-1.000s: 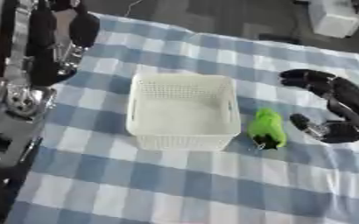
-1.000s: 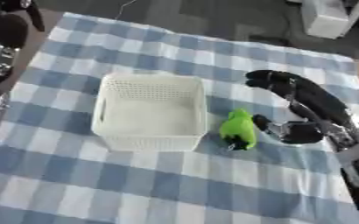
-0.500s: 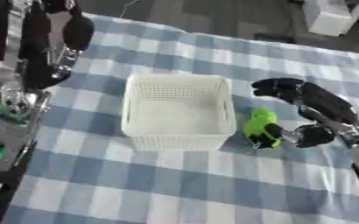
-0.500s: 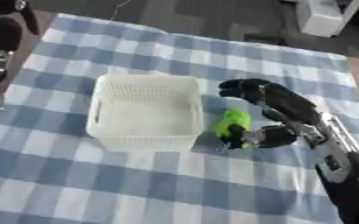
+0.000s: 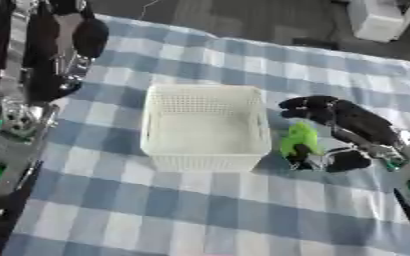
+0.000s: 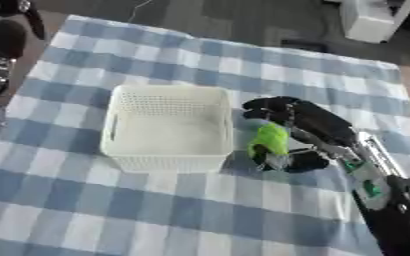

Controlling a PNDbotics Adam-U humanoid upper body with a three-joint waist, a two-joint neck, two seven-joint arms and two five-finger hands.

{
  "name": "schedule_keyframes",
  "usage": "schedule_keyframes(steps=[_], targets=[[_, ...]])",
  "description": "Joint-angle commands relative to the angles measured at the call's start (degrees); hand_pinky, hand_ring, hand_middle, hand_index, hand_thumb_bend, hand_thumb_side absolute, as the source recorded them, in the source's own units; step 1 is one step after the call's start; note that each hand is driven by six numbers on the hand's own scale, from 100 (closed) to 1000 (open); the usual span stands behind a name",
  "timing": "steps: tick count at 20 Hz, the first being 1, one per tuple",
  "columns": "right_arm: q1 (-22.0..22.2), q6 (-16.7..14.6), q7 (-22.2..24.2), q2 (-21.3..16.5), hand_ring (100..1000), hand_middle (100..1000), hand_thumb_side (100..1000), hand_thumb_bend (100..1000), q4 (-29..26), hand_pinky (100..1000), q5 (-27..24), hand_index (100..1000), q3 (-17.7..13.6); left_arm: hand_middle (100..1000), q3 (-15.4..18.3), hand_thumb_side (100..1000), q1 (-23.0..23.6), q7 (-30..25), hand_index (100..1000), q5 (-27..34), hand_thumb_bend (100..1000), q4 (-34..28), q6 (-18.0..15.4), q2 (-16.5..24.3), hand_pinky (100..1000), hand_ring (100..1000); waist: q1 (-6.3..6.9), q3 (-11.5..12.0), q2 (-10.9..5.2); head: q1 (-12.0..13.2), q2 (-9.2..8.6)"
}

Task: Pick up objects on the table and place them in the box.

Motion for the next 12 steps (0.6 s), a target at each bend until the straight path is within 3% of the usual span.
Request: schedule_keyframes(steps=[1,9,12], targets=[[-0.8,-0.3,0.3,-0.5,847,888,704,250,0.1,812,0.7,924,-0.2,947,0.2,755,-0.8,0.0,1000,0.5,517,-1.0,0.0,0.3,244,847,0.37,0.1,-0.88,0.7,-0.03],[-0.1,-1.4,0.9,-2.7,856,895,640,268,1.1,810,1.3,937,0.2,948,0.2,754,-0.9,0.0,1000,0.6,516,-1.0,0.0,0.4,247,848,0.25,0.1,-0.95,0.9,-0.03],[-0.1,-2.3,1.8,-4.6,879,898,559,240,0.9,840,1.4,942,0.8,948,0.3,752,-0.8,0.1,1000,0.6,516,-1.0,-0.1,0.5,249,848,0.22,0.0,-0.98,1.0,-0.03]])
